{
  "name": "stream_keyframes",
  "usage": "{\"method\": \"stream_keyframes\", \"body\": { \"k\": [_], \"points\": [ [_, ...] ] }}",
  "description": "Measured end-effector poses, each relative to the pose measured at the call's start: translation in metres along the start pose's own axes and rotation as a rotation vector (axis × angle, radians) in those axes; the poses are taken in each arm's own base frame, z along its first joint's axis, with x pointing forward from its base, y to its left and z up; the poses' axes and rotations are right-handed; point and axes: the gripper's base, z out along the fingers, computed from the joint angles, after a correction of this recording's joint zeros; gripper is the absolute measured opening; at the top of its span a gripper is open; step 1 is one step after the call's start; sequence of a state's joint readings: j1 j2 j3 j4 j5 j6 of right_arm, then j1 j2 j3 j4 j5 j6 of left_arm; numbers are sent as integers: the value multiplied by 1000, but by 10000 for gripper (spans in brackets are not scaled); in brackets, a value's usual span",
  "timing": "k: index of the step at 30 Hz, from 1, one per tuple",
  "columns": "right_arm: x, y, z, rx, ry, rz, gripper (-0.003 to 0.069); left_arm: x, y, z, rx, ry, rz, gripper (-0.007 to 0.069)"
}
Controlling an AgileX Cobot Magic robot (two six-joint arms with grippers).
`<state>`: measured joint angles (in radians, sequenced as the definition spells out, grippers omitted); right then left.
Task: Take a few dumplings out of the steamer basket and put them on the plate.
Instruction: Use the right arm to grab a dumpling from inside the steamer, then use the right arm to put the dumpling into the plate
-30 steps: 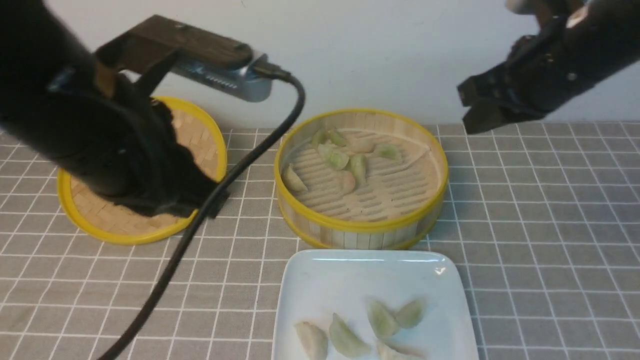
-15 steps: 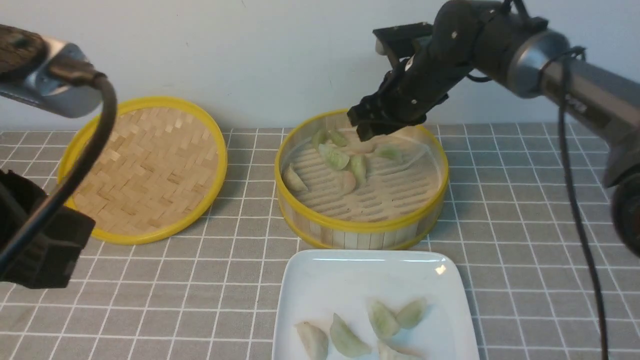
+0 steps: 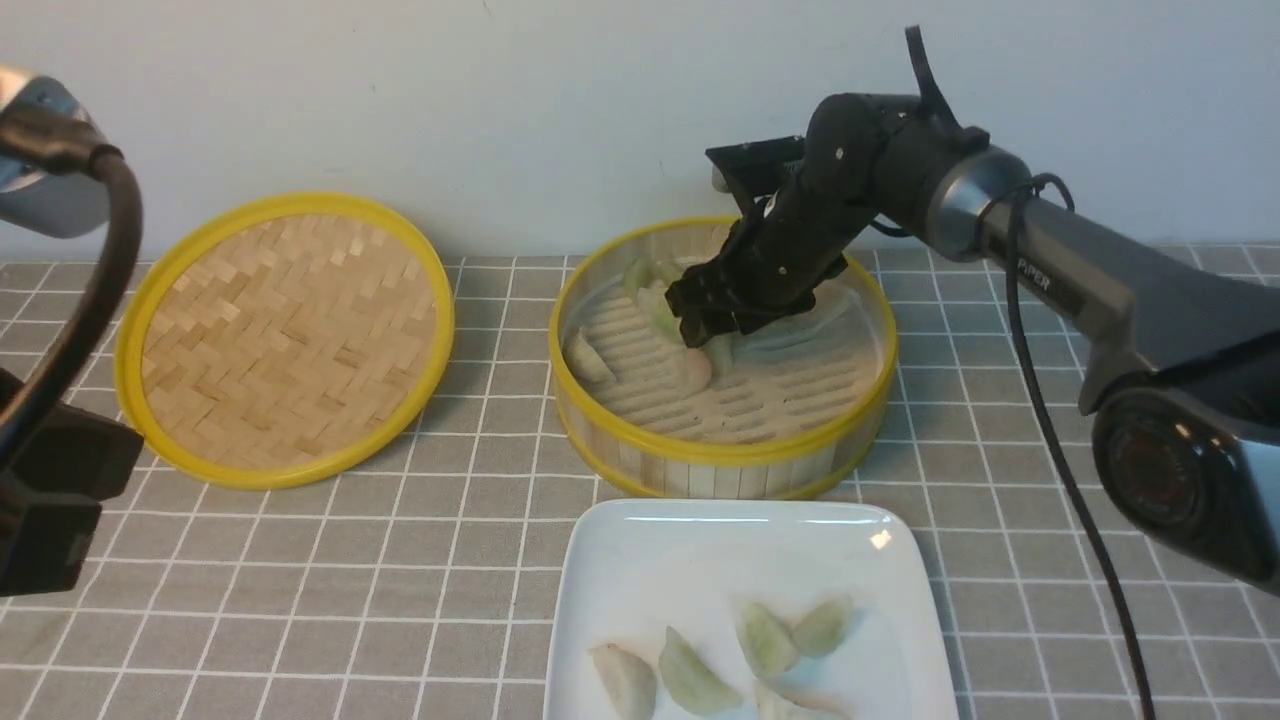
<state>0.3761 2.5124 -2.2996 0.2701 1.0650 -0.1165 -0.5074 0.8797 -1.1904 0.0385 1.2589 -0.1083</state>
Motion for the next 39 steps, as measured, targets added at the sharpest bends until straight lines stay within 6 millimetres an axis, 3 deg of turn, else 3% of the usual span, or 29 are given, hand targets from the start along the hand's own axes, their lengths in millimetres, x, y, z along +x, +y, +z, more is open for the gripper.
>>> {"method": "stream_keyframes", "body": {
  "k": [3,4,11,15,19,21,24,29,32,35,39],
  "points": [
    [0,0,0,2,3,7,350,0,0,0,-3,1,1,-5],
    [1,0,0,-3,17,20,285,0,0,0,-3,1,1,-5],
    [-1,4,-26,-1,90,7,281,0,0,0,-5,1,1,-5],
    [-13,7,-74,8,17,3,280,0,1,0,-6,1,2,-5],
    [-12,14,-111,10,-9,-2,280,0,0,0,-5,1,0,-5],
    [-8,16,-123,9,-5,-9,280,0,0,0,-5,1,0,-5],
    [-1,16,-124,10,20,-6,280,0,0,0,-5,1,-3,-5],
    [24,11,-97,-1,146,2,279,0,0,0,-5,1,-4,-5],
    [33,12,-99,-4,172,-2,279,0,0,0,-5,1,-5,-5],
    [37,15,-113,-4,166,-5,279,0,0,0,-5,1,-5,-5],
    [64,28,-168,-19,142,-23,276,0,0,0,-5,1,-5,-5]
  ]
}}
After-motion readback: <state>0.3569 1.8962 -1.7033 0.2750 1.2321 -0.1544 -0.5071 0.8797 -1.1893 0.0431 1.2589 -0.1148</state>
